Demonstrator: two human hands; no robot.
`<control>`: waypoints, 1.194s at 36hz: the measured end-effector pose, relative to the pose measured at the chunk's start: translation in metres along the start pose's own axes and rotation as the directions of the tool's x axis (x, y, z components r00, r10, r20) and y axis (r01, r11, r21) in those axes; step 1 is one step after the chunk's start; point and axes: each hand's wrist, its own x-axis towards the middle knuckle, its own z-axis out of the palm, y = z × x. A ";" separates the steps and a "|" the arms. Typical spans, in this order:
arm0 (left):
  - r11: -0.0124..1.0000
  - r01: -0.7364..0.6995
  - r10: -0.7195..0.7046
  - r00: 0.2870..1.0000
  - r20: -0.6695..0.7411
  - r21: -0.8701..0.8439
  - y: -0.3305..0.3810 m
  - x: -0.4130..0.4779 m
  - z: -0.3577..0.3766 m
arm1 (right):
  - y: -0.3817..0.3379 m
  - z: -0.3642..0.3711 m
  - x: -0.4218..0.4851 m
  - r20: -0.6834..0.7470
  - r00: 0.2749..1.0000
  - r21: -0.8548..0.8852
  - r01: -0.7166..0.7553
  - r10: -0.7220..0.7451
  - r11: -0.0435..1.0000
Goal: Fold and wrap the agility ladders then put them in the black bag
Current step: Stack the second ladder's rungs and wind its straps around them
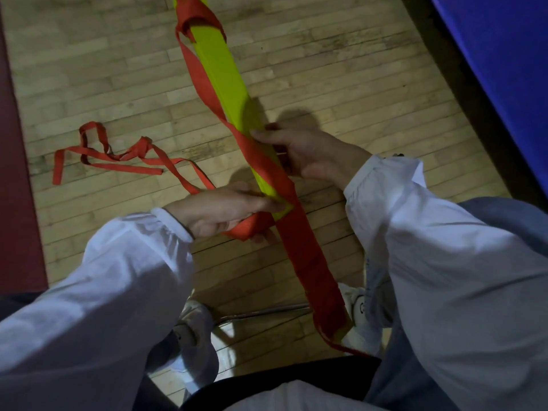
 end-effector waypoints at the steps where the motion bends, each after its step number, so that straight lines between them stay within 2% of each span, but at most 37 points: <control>1: 1.000 -0.008 0.008 1.000 0.009 -0.015 0.000 0.000 -0.001 | -0.002 0.000 0.000 0.002 1.000 0.014 -0.005 0.005 1.000; 8: 0.985 -0.105 0.120 0.987 0.103 -0.139 0.004 -0.002 0.002 | -0.011 0.000 -0.004 0.142 0.985 0.290 -0.136 0.098 0.947; 11: 0.978 -0.145 0.161 0.982 0.101 -0.151 0.004 -0.002 0.003 | -0.009 0.004 -0.005 0.175 0.982 0.297 -0.119 0.068 0.947; 22: 0.988 -0.094 0.105 0.991 0.088 -0.121 0.007 -0.004 0.002 | -0.008 0.001 -0.009 0.316 0.947 0.362 -0.171 0.052 0.916; 32: 0.999 0.050 -0.050 0.990 -0.130 -0.008 -0.010 0.012 -0.011 | -0.006 0.001 -0.006 0.279 0.957 0.291 -0.157 0.073 0.944; 37: 0.998 0.052 -0.047 0.993 -0.107 0.038 -0.006 0.011 -0.014 | -0.006 -0.002 -0.004 0.239 0.969 0.275 -0.135 0.068 0.952; 40: 0.996 0.046 -0.032 0.984 -0.176 0.076 -0.007 0.012 -0.021 | -0.005 -0.003 -0.002 0.205 0.977 0.274 -0.112 0.056 0.955; 43: 0.993 0.047 -0.026 0.982 -0.184 0.108 -0.008 0.014 -0.021 | -0.005 -0.002 -0.001 0.194 0.980 0.273 -0.092 0.039 0.958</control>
